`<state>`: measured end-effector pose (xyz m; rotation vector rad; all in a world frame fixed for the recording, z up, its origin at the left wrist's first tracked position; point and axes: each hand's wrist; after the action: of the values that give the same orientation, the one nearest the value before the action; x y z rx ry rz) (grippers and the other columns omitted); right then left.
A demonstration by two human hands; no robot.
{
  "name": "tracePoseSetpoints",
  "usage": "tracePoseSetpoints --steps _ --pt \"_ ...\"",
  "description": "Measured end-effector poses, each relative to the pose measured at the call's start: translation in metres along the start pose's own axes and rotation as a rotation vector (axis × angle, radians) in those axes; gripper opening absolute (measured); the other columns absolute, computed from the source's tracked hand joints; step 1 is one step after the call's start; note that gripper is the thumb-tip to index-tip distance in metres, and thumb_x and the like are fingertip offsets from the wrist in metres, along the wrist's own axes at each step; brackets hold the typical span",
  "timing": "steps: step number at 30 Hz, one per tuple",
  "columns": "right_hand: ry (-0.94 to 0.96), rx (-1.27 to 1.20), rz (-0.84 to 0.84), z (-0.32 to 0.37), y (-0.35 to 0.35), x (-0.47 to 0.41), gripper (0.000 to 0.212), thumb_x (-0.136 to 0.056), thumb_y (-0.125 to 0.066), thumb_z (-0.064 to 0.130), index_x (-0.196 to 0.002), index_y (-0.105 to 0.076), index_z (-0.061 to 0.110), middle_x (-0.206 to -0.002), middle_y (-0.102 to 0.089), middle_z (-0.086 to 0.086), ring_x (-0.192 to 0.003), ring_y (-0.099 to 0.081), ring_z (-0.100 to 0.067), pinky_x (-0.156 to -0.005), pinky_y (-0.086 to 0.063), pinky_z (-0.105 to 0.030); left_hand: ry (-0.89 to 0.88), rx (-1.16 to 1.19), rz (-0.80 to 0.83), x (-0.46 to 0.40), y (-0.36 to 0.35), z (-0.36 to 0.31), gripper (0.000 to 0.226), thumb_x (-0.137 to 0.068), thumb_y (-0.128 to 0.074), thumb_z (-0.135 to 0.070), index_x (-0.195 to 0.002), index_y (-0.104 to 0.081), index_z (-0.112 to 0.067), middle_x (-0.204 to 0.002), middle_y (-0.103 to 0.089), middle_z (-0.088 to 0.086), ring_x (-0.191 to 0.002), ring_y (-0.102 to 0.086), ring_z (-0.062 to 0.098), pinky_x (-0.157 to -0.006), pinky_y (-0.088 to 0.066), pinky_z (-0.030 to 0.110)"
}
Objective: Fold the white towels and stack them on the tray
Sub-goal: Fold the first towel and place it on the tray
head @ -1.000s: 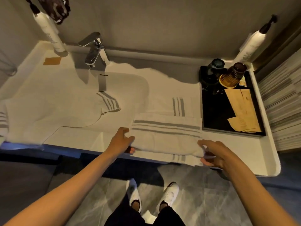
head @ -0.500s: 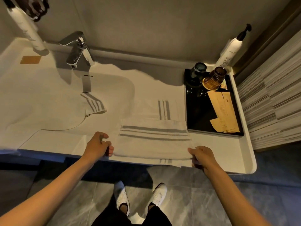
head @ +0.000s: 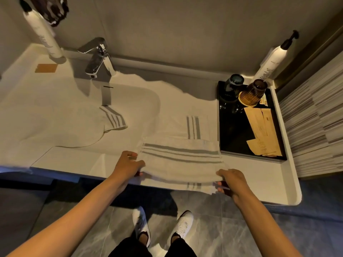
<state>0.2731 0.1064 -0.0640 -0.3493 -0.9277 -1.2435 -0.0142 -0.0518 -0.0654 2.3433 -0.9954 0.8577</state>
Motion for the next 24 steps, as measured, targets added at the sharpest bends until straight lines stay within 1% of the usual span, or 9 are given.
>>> tracePoseSetpoints --steps 2,4,7,10,13,16,18,20,24 --pt "0.001 -0.056 0.002 -0.001 0.003 0.007 0.01 -0.087 -0.061 0.0 -0.078 -0.059 -0.003 -0.063 -0.06 -0.02 -0.046 -0.055 -0.026 -0.042 -0.048 -0.027 -0.082 -0.022 -0.005 0.003 0.008 0.003 0.046 -0.084 -0.065 0.006 -0.121 -0.047 -0.014 -0.104 -0.06 0.015 -0.073 -0.056 0.026 -0.064 -0.051 0.037" --pt "0.023 -0.042 0.016 -0.008 0.003 0.015 0.006 -0.086 -0.061 -0.003 -0.089 -0.056 -0.001 -0.063 -0.057 -0.018 -0.046 -0.051 -0.024 -0.044 -0.045 -0.029 -0.166 -0.151 0.001 0.005 0.019 0.015 0.051 -0.081 -0.066 0.007 -0.118 -0.05 -0.025 -0.113 -0.061 0.009 -0.081 -0.057 0.025 -0.061 -0.049 0.033" --pt "0.243 0.069 -0.011 -0.026 -0.003 0.026 0.037 -0.088 -0.062 -0.002 -0.114 -0.043 0.017 -0.086 -0.062 -0.01 -0.062 -0.058 -0.025 -0.052 -0.051 -0.037 -0.364 -0.378 0.061 0.002 0.03 0.034 0.044 -0.085 -0.062 0.008 -0.098 -0.067 -0.033 -0.115 -0.066 0.005 -0.103 -0.062 0.017 -0.079 -0.052 0.034" --pt "0.528 0.287 0.045 -0.035 0.0 0.025 0.021 -0.097 -0.053 0.006 -0.104 -0.061 0.024 -0.084 -0.068 -0.008 -0.062 -0.064 -0.017 -0.06 -0.056 -0.038 -0.374 -0.382 0.127 0.001 0.036 0.034 0.05 -0.083 -0.049 0.018 -0.089 -0.077 -0.024 -0.128 -0.056 -0.005 -0.119 -0.055 0.011 -0.089 -0.05 0.028" --pt "0.483 0.295 0.158 -0.034 0.013 0.009 0.041 -0.095 -0.042 -0.006 -0.1 -0.072 0.021 -0.099 -0.07 -0.009 -0.086 -0.069 -0.026 -0.075 -0.059 -0.038 -0.48 -0.453 0.223 0.0 0.046 0.033 0.055 -0.073 -0.051 0.029 -0.092 -0.077 -0.017 -0.135 -0.052 -0.004 -0.122 -0.051 -0.005 -0.095 -0.042 0.012" --pt "0.55 0.407 0.249 -0.029 0.02 -0.002 0.062 -0.075 -0.048 -0.024 -0.11 -0.071 0.022 -0.117 -0.07 0.001 -0.107 -0.067 -0.014 -0.086 -0.058 -0.036 -0.589 -0.541 0.24 -0.004 0.048 0.035 0.055 -0.069 -0.057 0.03 -0.093 -0.077 -0.016 -0.134 -0.054 -0.004 -0.116 -0.05 -0.018 -0.089 -0.045 0.005" --pt "0.595 0.441 0.268 -0.028 0.021 -0.007 0.063 -0.076 -0.051 -0.024 -0.109 -0.071 0.027 -0.118 -0.071 0.001 -0.111 -0.065 -0.01 -0.088 -0.056 -0.027 -0.643 -0.571 0.195 -0.007 0.047 0.034 0.041 -0.074 -0.07 0.02 -0.092 -0.077 -0.016 -0.128 -0.059 -0.007 -0.112 -0.055 -0.014 -0.09 -0.047 0.006" --pt "0.64 0.451 0.215 -0.03 0.025 -0.012 0.057 -0.081 -0.058 -0.018 -0.099 -0.074 0.034 -0.105 -0.075 0.007 -0.104 -0.068 -0.007 -0.085 -0.053 -0.018 -0.684 -0.538 0.176 -0.011 0.045 0.031 0.029 -0.078 -0.076 0.008 -0.091 -0.077 -0.018 -0.114 -0.067 -0.011 -0.106 -0.062 -0.004 -0.091 -0.052 0.014" --pt "0.73 0.443 0.152 -0.031 0.026 -0.016 0.051 -0.084 -0.067 -0.007 -0.091 -0.073 0.043 -0.098 -0.069 0.001 -0.093 -0.065 -0.005 -0.079 -0.052 -0.016 -0.607 -0.493 0.209 -0.01 0.049 0.02 0.023 -0.09 -0.069 -0.005 -0.101 -0.073 -0.025 -0.106 -0.073 -0.01 -0.095 -0.069 0.011 -0.085 -0.056 0.03"
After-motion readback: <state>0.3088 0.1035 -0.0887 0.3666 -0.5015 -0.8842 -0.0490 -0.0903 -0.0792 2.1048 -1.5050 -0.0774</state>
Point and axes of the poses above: each hand's wrist, its own x-axis away from the middle knuckle, its own y-axis out of the back of the hand, z = x × y
